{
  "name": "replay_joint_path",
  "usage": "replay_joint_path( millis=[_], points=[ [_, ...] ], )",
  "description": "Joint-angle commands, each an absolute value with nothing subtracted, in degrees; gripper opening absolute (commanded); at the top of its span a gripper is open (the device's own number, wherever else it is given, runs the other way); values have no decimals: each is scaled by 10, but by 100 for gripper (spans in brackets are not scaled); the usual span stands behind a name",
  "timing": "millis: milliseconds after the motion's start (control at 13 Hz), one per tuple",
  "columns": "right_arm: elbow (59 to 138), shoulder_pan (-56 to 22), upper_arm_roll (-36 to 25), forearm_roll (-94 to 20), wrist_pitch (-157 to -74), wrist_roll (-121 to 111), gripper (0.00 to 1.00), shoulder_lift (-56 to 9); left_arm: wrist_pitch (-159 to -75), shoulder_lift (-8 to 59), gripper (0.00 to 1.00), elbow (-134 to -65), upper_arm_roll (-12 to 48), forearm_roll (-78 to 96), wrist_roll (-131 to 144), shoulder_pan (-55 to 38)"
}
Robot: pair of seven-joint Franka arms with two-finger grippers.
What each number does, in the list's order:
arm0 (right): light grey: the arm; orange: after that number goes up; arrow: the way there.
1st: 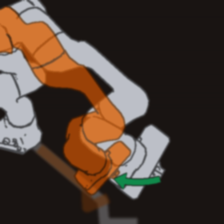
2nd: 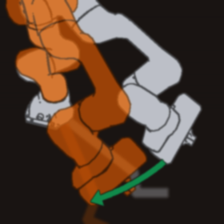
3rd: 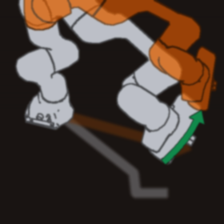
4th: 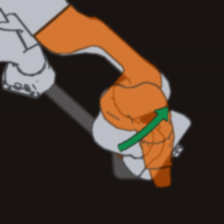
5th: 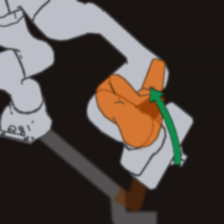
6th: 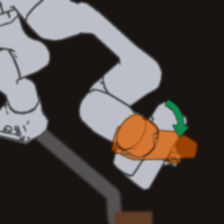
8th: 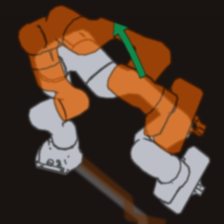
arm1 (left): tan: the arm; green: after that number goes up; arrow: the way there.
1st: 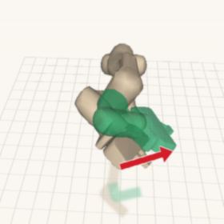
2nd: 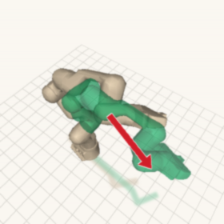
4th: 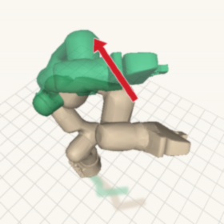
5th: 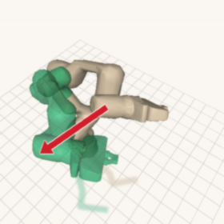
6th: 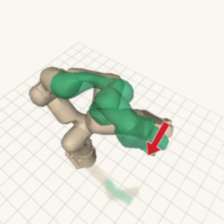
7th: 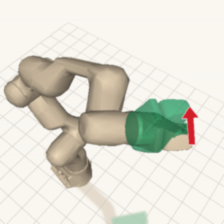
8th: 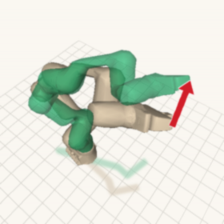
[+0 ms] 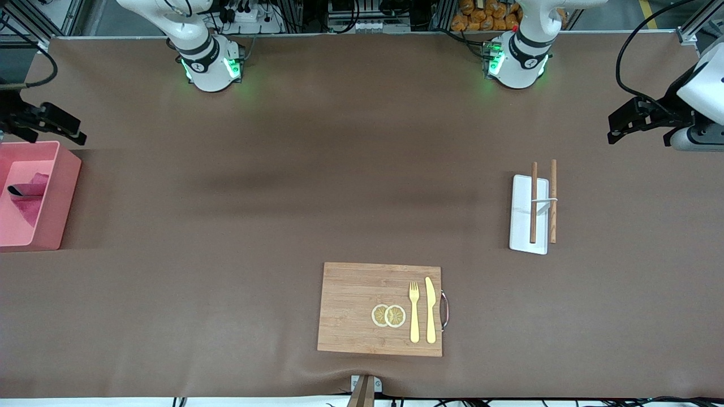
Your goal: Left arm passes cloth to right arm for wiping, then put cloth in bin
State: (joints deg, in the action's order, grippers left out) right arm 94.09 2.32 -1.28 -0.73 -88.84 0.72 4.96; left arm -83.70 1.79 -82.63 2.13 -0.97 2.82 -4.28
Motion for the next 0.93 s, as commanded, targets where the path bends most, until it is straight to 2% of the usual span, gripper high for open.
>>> replay_joint_path(
  millis=[0, 386, 618, 849],
  points=[
    [948, 37, -8, 5, -921, 14, 100, 46, -839, 20, 100, -822, 28, 0, 29, -35],
    [946, 39, -9, 8, -937, 11, 100, 41, -840, 25, 100, -821, 27, 1, 29, -33],
    [937, 0, -61, 7, -936, 10, 100, 40, -840, 25, 100, -821, 27, -1, 29, -33],
    [935, 18, -42, 4, -936, 11, 100, 46, -840, 25, 100, -822, 27, 0, 29, -33]
  ],
)
